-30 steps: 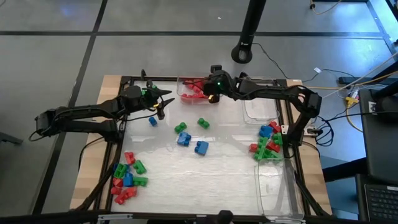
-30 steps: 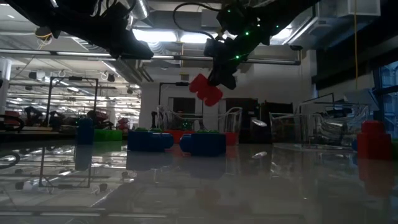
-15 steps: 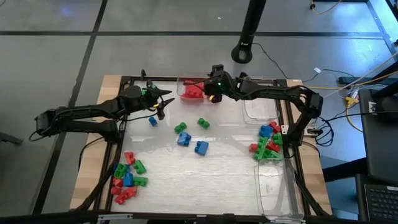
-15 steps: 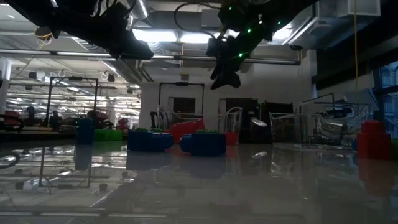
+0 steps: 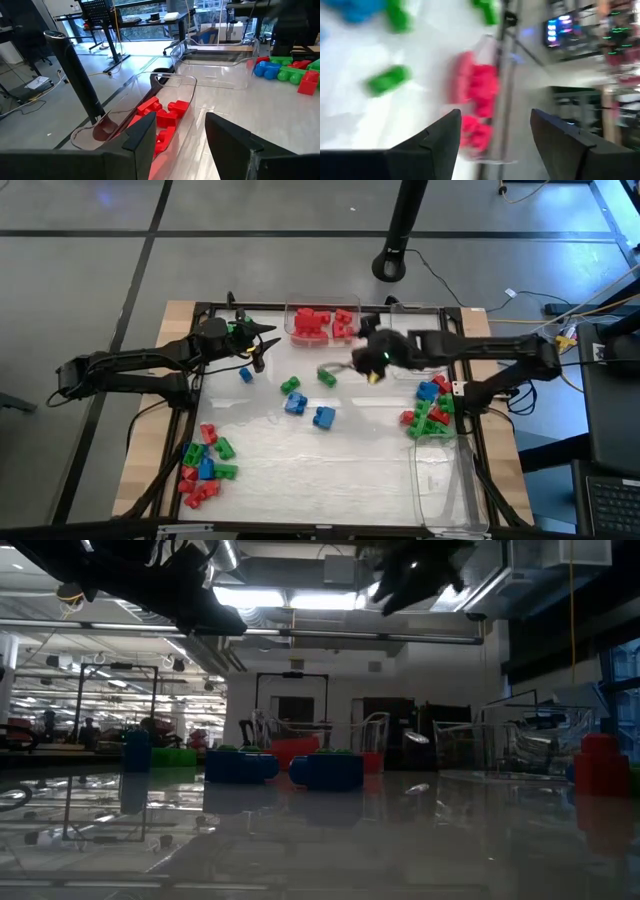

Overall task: Sort blocks
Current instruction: Put the red game piece into the top left transparent bin

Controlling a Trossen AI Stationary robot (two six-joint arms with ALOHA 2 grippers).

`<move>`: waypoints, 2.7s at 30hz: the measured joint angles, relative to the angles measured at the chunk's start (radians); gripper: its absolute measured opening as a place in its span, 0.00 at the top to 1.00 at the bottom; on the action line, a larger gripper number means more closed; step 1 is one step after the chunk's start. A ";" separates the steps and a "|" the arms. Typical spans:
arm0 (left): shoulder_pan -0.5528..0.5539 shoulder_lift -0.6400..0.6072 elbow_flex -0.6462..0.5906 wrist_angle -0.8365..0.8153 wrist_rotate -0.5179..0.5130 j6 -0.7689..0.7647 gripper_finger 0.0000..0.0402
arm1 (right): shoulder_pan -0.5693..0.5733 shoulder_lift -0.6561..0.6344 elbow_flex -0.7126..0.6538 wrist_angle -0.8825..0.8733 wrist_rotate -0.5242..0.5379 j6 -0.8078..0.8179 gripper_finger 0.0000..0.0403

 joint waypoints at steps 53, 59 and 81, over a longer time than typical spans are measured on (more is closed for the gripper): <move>0.000 0.000 0.000 0.001 0.000 0.001 0.60 | 0.239 -0.023 -0.527 -0.277 -0.461 0.946 0.41; 0.000 0.000 0.000 0.002 0.000 0.000 0.60 | 0.238 -0.026 -0.558 -0.236 -0.481 0.963 0.41; 0.000 0.000 0.000 0.002 0.000 0.000 0.60 | 0.239 -0.024 -0.565 -0.215 -0.475 1.003 0.41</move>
